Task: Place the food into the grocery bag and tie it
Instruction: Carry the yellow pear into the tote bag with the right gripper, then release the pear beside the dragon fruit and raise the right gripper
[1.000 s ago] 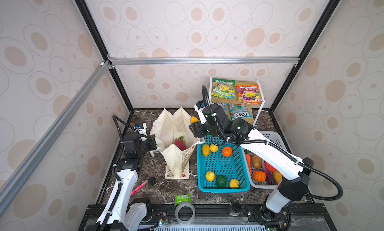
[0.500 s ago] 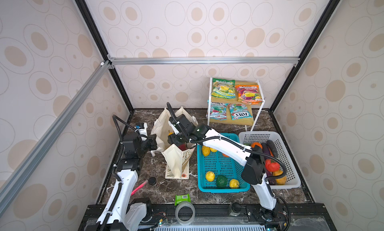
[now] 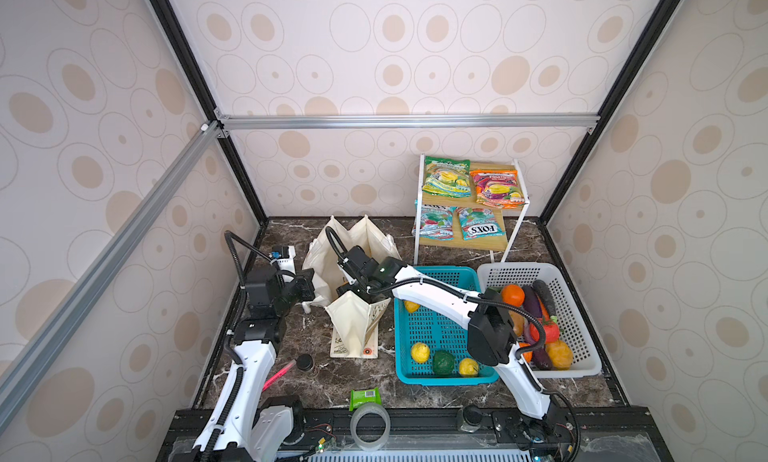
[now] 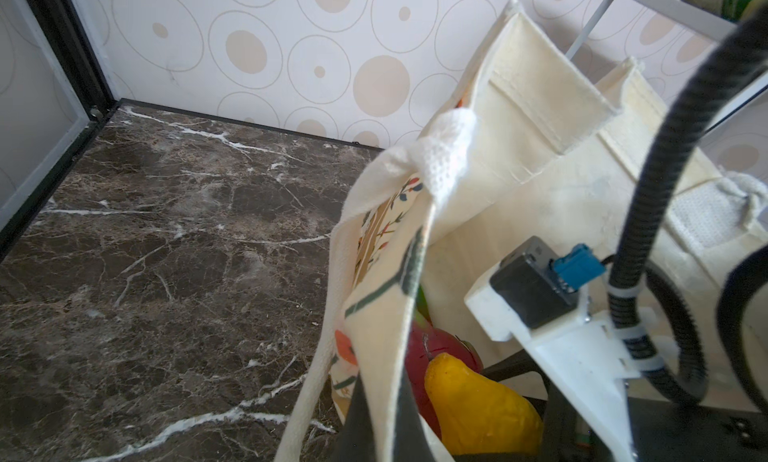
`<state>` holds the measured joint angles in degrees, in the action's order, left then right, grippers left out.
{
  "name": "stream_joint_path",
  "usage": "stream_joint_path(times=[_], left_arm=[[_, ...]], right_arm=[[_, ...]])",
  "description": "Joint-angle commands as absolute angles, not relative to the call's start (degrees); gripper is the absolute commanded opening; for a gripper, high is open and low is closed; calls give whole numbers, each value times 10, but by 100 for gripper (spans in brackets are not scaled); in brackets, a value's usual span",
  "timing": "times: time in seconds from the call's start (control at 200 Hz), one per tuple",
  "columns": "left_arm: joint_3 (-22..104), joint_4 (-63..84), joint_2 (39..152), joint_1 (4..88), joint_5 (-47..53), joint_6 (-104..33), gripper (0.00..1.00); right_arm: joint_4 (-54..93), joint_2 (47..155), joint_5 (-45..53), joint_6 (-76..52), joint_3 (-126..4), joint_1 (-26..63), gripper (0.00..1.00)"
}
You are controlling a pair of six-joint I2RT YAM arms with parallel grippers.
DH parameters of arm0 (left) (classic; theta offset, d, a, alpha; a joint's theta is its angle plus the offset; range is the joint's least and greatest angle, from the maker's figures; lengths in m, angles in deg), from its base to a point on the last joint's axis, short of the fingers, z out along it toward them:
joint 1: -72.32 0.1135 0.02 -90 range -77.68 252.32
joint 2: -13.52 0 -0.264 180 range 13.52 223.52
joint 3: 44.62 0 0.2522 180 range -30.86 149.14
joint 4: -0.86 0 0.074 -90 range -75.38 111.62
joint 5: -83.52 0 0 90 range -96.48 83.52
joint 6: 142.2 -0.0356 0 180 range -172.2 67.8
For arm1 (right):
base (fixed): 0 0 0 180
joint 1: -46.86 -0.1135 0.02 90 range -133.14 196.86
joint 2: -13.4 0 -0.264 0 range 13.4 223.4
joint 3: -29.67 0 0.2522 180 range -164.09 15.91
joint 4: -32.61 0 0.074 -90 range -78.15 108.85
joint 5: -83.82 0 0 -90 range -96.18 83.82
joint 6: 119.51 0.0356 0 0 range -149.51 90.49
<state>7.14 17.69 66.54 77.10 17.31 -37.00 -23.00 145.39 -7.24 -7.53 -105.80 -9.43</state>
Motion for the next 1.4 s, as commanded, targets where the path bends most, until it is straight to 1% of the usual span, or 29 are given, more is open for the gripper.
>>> stream_joint_path(times=[0.0, 0.235, 0.275, 0.3, 0.32, 0.405, 0.485, 0.725, 0.88, 0.99, 1.07, 1.17, 1.27, 1.32, 1.395], left_arm=[[73, 163, 654, 773, 181, -374, 0], [74, 169, 654, 773, 175, -375, 0], [73, 169, 653, 773, 173, -375, 0], [72, 170, 652, 773, 171, -375, 0], [72, 170, 652, 773, 171, -375, 0], [73, 173, 651, 773, 161, -375, 0], [75, 179, 653, 773, 153, -377, 0], [75, 178, 653, 773, 153, -377, 0], [75, 179, 652, 773, 149, -378, 0], [75, 180, 651, 773, 147, -377, 0], [76, 180, 653, 773, 145, -379, 0], [77, 181, 652, 773, 142, -379, 0], [77, 183, 650, 773, 139, -381, 0], [76, 182, 649, 773, 138, -381, 0], [78, 181, 648, 773, 140, -381, 0]], right_arm=[[-291, 1492, -96, -71, -1086, -98, 74], [-321, 1498, -95, -74, -1129, -98, 83], [-321, 1491, -89, -78, -1134, -98, 87], [-321, 1485, -85, -83, -1140, -99, 97], [-322, 1481, -82, -86, -1145, -99, 100], [-323, 1460, -86, -104, -1163, -103, 100], [-323, 1431, -113, -119, -1180, -109, 100], [-325, 1347, -188, -129, -1180, -118, 100], [-347, 1290, -276, -137, -1185, -125, 100], [-368, 1248, -312, -147, -1171, -126, 100], [-392, 1216, -351, -128, -1162, -126, 100], [-422, 1172, -383, -134, -1114, -125, 100], [-426, 1118, -403, -181, -1042, -125, 100], [-408, 1078, -431, -167, -979, -125, 100], [-386, 1026, -440, -136, -918, -122, 100]])
